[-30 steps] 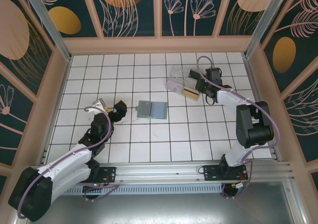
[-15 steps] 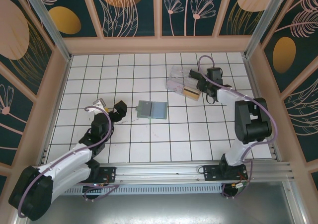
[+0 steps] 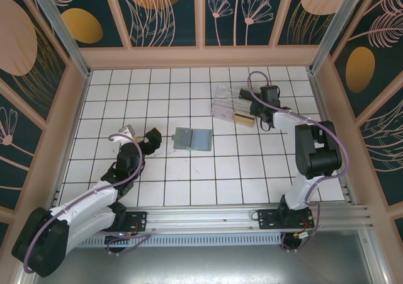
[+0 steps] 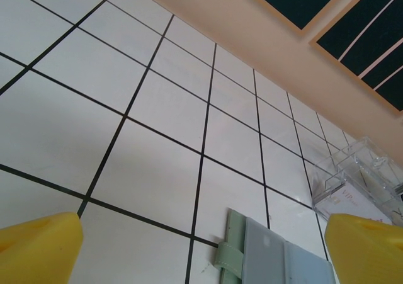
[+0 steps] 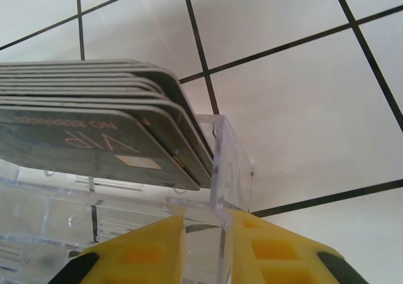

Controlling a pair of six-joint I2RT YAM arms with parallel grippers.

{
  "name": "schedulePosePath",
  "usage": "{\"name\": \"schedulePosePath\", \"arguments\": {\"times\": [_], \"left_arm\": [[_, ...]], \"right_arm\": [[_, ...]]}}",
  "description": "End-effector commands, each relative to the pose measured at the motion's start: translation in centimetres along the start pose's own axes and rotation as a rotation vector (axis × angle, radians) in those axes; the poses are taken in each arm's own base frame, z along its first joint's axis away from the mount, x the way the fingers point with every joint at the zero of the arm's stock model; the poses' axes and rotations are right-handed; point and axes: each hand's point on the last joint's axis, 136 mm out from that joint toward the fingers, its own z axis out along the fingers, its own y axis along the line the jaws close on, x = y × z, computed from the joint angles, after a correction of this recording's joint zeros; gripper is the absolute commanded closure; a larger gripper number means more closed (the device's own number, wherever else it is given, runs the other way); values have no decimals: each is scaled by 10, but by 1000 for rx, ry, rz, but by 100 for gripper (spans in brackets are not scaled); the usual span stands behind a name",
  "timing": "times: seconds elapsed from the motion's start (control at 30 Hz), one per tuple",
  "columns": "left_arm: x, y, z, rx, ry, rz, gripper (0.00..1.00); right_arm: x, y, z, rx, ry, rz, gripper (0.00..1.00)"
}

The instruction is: Take the credit cards out of the card holder

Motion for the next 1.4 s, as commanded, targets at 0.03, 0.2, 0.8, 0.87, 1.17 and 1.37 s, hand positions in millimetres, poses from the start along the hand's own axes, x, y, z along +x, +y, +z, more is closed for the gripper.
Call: {"name": "schedulePosePath", "arguments": {"times": [0.03,0.2,0.8,0.87,1.17,1.37], "left_arm": [[-15,-12,2,26,-42,-11,1],[-14,-12,3,24,-37,-9,1],[-5,-20,12,49,9,40,1],[-1,-22,15,51,27,50,1],[41,-34,40,107,197,74,1],[83,-48,56,171,383,14,12]], "right_arm": [[-5,17,-9,-62,-36,-73,79],[1,39,-10,-142,-18,-165,79],[-16,43,-34,-133,-92,-137,60],[-22,42,-51,-141,-130,-105,59],[23,70,-95,-237,-129,-134,61],[85,112,-90,-318,-41,-249,66]]}}
